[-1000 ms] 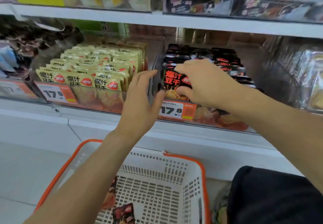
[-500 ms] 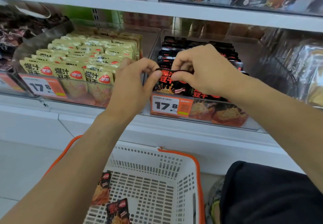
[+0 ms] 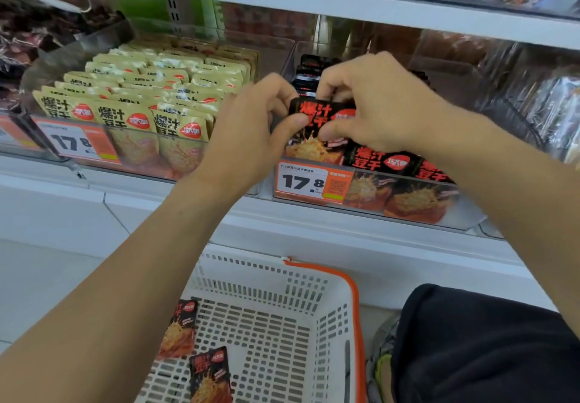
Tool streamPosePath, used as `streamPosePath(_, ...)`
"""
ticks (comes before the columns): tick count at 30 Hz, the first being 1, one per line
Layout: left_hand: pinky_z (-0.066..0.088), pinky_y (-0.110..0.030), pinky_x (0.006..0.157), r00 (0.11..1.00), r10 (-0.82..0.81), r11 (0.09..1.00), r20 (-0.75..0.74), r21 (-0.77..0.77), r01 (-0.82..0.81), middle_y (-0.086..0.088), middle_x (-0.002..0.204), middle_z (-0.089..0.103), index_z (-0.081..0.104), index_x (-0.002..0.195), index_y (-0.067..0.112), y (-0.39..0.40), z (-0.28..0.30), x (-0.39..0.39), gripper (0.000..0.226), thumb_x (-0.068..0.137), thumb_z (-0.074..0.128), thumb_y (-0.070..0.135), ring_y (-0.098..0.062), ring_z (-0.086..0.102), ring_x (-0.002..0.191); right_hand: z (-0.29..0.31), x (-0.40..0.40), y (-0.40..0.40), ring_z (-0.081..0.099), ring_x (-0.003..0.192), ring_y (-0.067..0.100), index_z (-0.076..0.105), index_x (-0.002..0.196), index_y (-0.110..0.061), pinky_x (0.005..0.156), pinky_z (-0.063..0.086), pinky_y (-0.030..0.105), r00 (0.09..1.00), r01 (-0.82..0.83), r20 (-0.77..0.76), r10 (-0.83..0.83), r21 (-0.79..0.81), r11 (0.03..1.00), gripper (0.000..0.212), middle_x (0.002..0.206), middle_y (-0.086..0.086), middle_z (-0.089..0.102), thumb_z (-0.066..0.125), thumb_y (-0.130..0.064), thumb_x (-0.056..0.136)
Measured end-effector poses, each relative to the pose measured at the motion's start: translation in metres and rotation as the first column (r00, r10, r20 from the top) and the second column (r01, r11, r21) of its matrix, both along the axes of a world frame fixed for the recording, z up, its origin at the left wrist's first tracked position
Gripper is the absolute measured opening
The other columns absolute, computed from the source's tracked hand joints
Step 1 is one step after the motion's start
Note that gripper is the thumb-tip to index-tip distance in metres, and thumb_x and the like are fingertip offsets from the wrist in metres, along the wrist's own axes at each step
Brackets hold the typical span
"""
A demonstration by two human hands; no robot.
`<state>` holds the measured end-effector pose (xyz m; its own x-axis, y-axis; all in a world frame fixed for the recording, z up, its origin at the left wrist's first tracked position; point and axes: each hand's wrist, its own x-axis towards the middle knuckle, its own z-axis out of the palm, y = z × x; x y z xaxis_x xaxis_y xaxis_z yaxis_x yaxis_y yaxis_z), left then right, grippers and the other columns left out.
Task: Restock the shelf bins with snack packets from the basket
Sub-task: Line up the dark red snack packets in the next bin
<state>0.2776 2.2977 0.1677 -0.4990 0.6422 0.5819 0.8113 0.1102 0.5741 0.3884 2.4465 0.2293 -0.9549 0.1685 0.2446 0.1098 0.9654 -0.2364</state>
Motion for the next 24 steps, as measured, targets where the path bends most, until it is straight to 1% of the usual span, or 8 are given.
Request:
streamPosePath(3,0.033,-0.024,0.065,0.999,0.024,0.996,-0.036,-0.089,-0.027,0.019,0.065,0.057,0.055,0.093,0.02,0.002,0.004,-0.006,0.018,0.09,0.071,0.026,0.012,0.048,0.06,0.003,-0.005,0.0,0.065,0.084,0.02,0.068,0.092,-0.019,0.081,0.053,0.04,1.0,0.015,0.025,-0.015,0.001,1.0,0.033,0.086,-0.001,0.067,0.089,-0.031,0.07)
streamPosePath(6,0.03,-0.01,0.055,0.997,0.042,0.981,-0.058,-0.185,-0.052,0.015,0.065,0.057,0.052,0.089,0.024,0.002,0.001,-0.011,0.021,0.089,0.073,0.026,0.012,0.048,0.058,-0.009,-0.011,-0.004,0.064,0.082,0.02,0.064,0.088,-0.021,0.08,0.054,0.041,0.997,-0.007,0.073,0.005,0.032,0.999,0.033,0.085,-0.002,0.064,0.09,-0.032,0.07)
streamPosePath(8,0.028,-0.018,0.053,0.996,0.05,0.972,-0.073,-0.226,-0.066,0.009,0.068,0.06,0.057,0.092,0.024,0.001,-0.002,-0.012,0.016,0.089,0.073,0.024,0.005,0.048,0.057,-0.013,-0.014,-0.006,0.06,0.091,0.023,0.061,0.09,-0.025,0.084,0.052,0.043,0.996,-0.012,0.085,0.006,0.066,0.998,0.035,0.083,-0.003,0.059,0.089,-0.036,0.071)
streamPosePath(12,0.025,-0.025,0.06,0.984,0.055,0.952,-0.171,-0.289,-0.103,0.006,0.071,0.057,0.072,0.105,0.019,0.0,-0.002,-0.012,0.016,0.092,0.069,0.027,-0.013,0.047,0.064,-0.016,-0.015,-0.007,0.053,0.087,0.024,0.066,0.096,-0.022,0.079,0.047,0.038,0.995,-0.018,0.104,0.007,0.103,0.995,0.035,0.075,-0.01,0.054,0.086,-0.04,0.074)
streamPosePath(15,0.024,-0.026,0.061,0.979,0.046,0.944,-0.199,-0.313,-0.108,0.006,0.07,0.053,0.074,0.105,0.018,0.001,0.002,-0.01,0.018,0.092,0.069,0.028,-0.017,0.046,0.07,-0.011,-0.01,-0.004,0.062,0.095,0.024,0.071,0.103,-0.019,0.084,0.05,0.038,0.986,-0.042,0.162,0.022,0.119,0.992,0.032,0.095,-0.001,0.069,0.08,-0.039,0.081)
streamPosePath(18,0.027,-0.029,0.071,0.974,0.035,0.935,-0.224,-0.338,-0.111,0.007,0.067,0.049,0.075,0.106,0.02,0.003,0.006,-0.009,0.018,0.091,0.07,0.028,-0.02,0.045,0.074,-0.01,-0.008,-0.004,0.063,0.106,0.023,0.07,0.106,-0.02,0.089,0.05,0.037,0.98,-0.026,0.198,0.004,0.109,0.994,0.031,0.107,0.0,0.07,0.08,-0.037,0.082)
streamPosePath(21,0.037,-0.036,0.085,0.97,0.014,0.927,-0.242,-0.36,-0.103,0.009,0.069,0.044,0.075,0.106,0.019,0.004,0.005,-0.007,0.018,0.09,0.071,0.025,-0.026,0.053,0.083,-0.017,-0.013,-0.005,0.06,0.108,0.026,0.068,0.105,-0.018,0.09,0.047,0.038,0.979,-0.023,0.202,-0.009,0.155,0.988,0.03,0.109,0.002,0.069,0.08,-0.035,0.082)
streamPosePath(24,0.034,-0.035,0.086,0.957,0.024,0.914,-0.288,-0.381,-0.138,0.008,0.073,0.04,0.075,0.109,0.02,0.005,0.004,-0.005,0.019,0.092,0.069,0.026,-0.025,0.051,0.086,-0.023,-0.016,-0.007,0.06,0.107,0.028,0.068,0.105,-0.018,0.092,0.047,0.04,0.978,-0.028,0.207,-0.009,0.176,0.984,0.027,0.108,0.004,0.069,0.078,-0.032,0.084)
